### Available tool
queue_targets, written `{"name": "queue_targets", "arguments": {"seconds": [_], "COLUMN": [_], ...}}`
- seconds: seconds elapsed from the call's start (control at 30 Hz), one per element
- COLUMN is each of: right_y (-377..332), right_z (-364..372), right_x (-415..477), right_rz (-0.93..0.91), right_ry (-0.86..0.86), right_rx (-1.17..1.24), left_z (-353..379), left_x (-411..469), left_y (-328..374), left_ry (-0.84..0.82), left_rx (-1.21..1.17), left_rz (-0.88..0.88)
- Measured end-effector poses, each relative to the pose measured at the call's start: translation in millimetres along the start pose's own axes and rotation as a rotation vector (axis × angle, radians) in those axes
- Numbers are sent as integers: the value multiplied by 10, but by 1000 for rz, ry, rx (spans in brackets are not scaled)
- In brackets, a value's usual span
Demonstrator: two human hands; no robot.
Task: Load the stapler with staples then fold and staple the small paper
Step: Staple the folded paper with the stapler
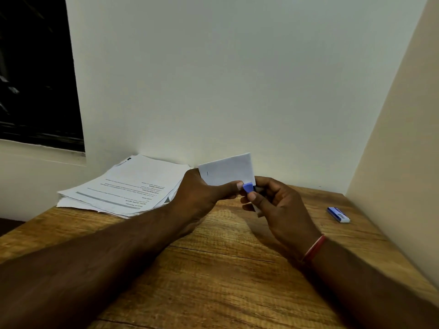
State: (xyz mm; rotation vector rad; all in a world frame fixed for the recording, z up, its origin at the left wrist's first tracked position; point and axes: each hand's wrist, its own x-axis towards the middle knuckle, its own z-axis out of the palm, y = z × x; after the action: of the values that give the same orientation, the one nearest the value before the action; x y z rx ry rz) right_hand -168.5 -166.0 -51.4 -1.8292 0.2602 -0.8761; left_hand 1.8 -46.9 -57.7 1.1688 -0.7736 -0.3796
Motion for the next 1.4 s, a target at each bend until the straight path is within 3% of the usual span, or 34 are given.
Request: {"name": "queue_targets", "arguments": {"seconds": [0.3,0.7,1.0,1.17,1.3,1.4], "right_y": [8,17,4,-30,-56,-70], "right_z": [4,11,-2,-13,92,242], "right_x": [17,7,46,67,24,-58], "right_rz": [-25,-12,-1,60,109,121], "right_ry": [26,51,117,179,132,45], "right_rx": [-62,-44,-62,199,333,316], "left_z": [27,11,46,93,156,253], "left_x": [-7,-29,-48,-66,-123,-187], "left_y": [10,37,68,57,-29,-54], "left_ry": [-69,-24,-74,-189,-330,-320], "left_rx": [28,106,29,-162,-82,-18], "left_rz": [48,87,88,-34,-15,-14]}}
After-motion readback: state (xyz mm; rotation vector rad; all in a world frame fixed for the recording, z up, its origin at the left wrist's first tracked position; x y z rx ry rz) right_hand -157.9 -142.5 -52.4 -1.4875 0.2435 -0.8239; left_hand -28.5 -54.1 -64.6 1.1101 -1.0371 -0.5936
